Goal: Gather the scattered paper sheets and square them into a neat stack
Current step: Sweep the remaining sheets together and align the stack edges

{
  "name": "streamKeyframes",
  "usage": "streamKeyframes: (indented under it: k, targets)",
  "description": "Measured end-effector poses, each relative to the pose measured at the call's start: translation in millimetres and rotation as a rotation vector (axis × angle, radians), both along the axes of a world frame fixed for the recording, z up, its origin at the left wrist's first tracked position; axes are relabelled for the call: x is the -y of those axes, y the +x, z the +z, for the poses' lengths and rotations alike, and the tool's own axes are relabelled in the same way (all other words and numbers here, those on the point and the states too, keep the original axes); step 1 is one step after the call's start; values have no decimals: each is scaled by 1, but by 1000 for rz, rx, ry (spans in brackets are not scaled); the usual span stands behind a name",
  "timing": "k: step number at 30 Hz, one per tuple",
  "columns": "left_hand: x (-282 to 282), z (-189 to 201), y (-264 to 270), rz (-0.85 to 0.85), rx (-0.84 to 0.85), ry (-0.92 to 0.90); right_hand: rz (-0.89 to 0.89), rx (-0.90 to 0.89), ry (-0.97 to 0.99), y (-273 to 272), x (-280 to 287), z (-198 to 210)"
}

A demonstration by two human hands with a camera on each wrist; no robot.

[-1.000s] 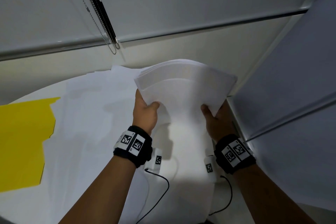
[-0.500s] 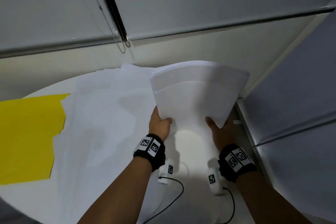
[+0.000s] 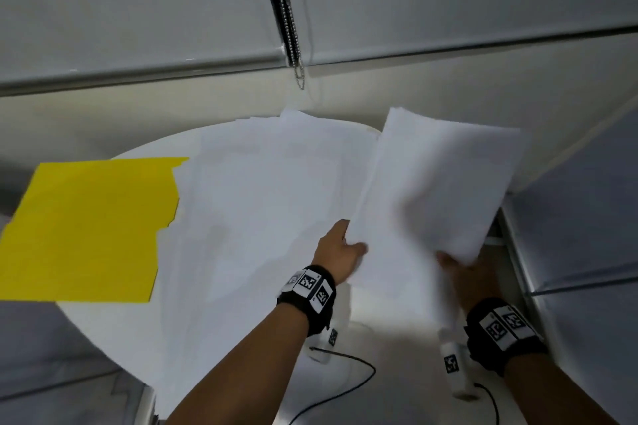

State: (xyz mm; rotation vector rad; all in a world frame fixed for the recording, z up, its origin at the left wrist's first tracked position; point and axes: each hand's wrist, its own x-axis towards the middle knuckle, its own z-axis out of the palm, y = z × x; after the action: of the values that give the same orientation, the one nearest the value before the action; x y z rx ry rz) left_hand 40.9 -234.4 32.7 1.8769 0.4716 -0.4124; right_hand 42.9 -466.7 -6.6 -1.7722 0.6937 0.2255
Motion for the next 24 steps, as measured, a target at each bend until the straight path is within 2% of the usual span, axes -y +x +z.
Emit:
streamKeyframes:
  k: [3,6,11,13,15,17,19,24]
  targets:
    - [-35,-18,-18,-30,-71,157,77,-85,-4,-14,-6,-11]
    - [-77,-27,-32,56,-97,333,91,-173,-16,-24,-5,-15]
    - [-139,-40,-22,247,14,626,210,-224,-35,-22,0,-26]
    - [-152,-42,-15,277,-119,754,234,-223,-54,-20,1,-31]
    - [-157,-47,-9,211,-278,766,243,-213,-60,-21,1,-32]
    - [-152,-52,-7,121,-363,750,251,-214,-63,-22,1,-31]
    - [-143,-53,-6,92,-352,757,253,-215,-55,-22,2,-31]
    - [-138,-43,-8,195,-241,800,255,-212,-58,-22,3,-31]
